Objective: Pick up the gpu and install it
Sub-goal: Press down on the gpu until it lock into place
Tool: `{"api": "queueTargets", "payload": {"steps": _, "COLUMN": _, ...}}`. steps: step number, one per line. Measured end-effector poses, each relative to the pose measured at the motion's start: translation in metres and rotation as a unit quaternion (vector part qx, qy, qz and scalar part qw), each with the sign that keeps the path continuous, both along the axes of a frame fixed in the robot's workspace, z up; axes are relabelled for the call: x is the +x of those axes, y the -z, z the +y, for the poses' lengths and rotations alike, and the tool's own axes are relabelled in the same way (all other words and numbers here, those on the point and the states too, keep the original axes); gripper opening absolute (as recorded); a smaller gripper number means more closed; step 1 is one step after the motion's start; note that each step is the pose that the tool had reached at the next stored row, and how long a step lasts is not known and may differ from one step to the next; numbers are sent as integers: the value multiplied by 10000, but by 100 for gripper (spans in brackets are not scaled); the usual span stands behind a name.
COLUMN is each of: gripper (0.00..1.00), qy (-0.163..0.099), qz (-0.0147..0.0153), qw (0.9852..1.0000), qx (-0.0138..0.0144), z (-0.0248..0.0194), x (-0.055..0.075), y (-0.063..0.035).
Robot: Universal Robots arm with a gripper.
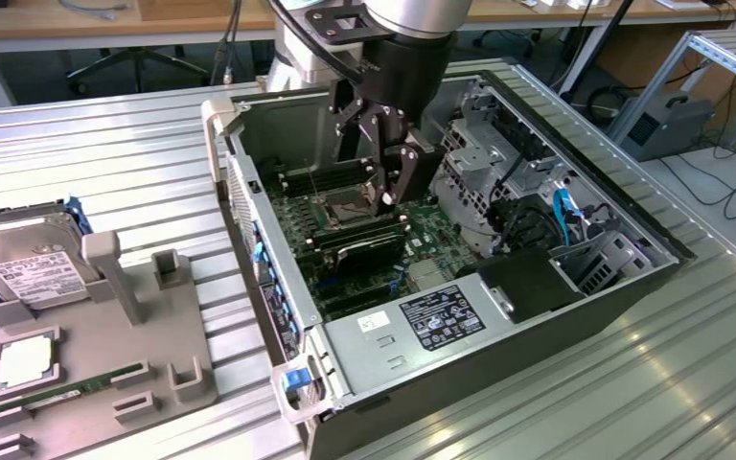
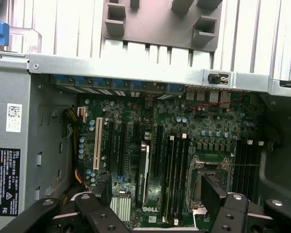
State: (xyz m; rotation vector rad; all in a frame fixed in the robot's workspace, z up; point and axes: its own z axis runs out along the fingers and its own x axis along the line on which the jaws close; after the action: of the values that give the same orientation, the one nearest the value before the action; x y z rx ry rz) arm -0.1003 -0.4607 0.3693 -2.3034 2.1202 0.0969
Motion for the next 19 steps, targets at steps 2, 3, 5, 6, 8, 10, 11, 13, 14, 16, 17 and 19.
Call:
{"api": "queueTargets", "payload": {"steps": 2, "gripper": 83, "qy": 0, "qz": 0, "qw": 10000, "qx": 0, "z": 0, "x": 0, "y": 0}}
{"api": "queueTargets", "payload": {"steps": 3, "gripper": 83, "qy": 0, "qz": 0, "qw": 10000, "qx": 0, "z": 0, "x": 0, "y": 0}}
{"api": "queueTargets", "payload": {"steps": 5, "gripper": 83, "qy": 0, "qz": 0, "qw": 10000, "qx": 0, "z": 0, "x": 0, "y": 0}}
{"api": "queueTargets", "payload": {"steps": 6, "gripper": 75, "qy": 0, "qz": 0, "qw": 10000, "qx": 0, "z": 0, "x": 0, "y": 0}}
{"api": "queueTargets", "payload": {"steps": 8, "gripper": 63, "qy": 0, "qz": 0, "qw": 10000, "qx": 0, "z": 0, "x": 0, "y": 0}}
{"api": "queueTargets", "payload": {"steps": 10, "gripper": 39, "qy": 0, "qz": 0, "qw": 10000, "qx": 0, "z": 0, "x": 0, "y": 0}}
{"api": "queueTargets", "payload": {"steps": 11, "gripper": 33, "qy": 0, "qz": 0, "qw": 10000, "qx": 0, "z": 0, "x": 0, "y": 0}}
{"api": "queueTargets", "payload": {"steps": 13, "gripper": 15, "qy": 0, "qz": 0, "qw": 10000, "qx": 0, "z": 0, "x": 0, "y": 0}}
{"api": "queueTargets", "payload": {"steps": 14, "gripper": 11, "qy": 0, "qz": 0, "qw": 10000, "qx": 0, "z": 0, "x": 0, "y": 0}}
{"api": "queueTargets", "payload": {"steps": 16, "gripper": 11, "qy": 0, "qz": 0, "qw": 10000, "qx": 0, "z": 0, "x": 0, "y": 0}}
{"api": "queueTargets", "payload": {"steps": 17, "gripper": 11, "qy": 0, "qz": 0, "qw": 10000, "qx": 0, "z": 0, "x": 0, "y": 0}}
{"api": "queueTargets", "payload": {"steps": 19, "gripper": 11, "qy": 0, "qz": 0, "qw": 10000, "qx": 0, "z": 0, "x": 0, "y": 0}}
